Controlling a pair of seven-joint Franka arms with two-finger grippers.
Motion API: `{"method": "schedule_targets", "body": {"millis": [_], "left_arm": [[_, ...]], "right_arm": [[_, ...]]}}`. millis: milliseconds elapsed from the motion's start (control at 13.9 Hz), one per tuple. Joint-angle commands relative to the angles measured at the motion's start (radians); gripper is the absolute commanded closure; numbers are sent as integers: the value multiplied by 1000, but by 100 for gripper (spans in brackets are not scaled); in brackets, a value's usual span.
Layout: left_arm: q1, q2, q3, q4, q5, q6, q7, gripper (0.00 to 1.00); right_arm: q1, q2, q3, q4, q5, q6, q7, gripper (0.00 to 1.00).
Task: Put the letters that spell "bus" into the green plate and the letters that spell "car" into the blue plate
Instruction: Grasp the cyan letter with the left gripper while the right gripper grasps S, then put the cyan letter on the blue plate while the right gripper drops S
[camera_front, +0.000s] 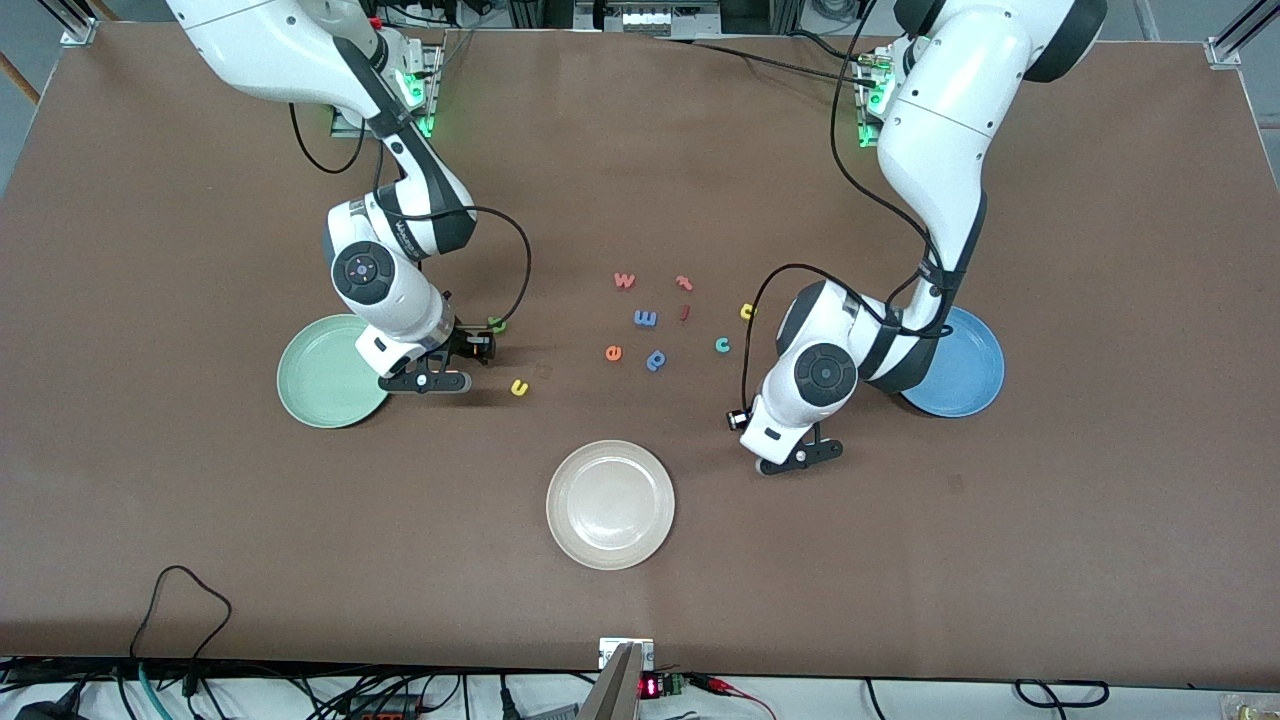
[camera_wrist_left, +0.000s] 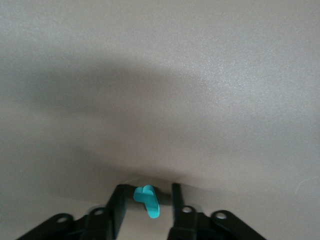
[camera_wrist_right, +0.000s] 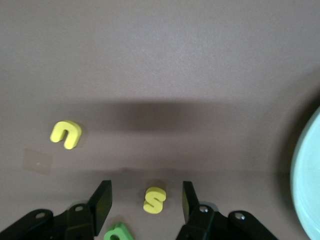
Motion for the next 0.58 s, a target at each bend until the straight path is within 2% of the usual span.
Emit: {"method": "schedule_targets", "body": {"millis": [0, 72, 144, 360, 504], "left_arm": [[-1, 17, 2, 29, -9, -5, 8, 81], [-1, 17, 2, 29, -8, -5, 11, 91], [-1, 16, 2, 27, -8, -7, 11, 97], [8, -13, 2, 18, -8, -42, 15, 99], [56, -84, 2, 19, -8, -198, 70, 99]], "right_arm": [[13, 10, -9, -15, 7, 18, 45, 40], [15, 10, -9, -19, 4, 15, 70, 40], [15, 10, -9, -28, 4, 15, 79, 42], [19, 7, -9, -50, 4, 15, 81, 44], [30, 7, -9, -68, 4, 19, 81, 44]]}}
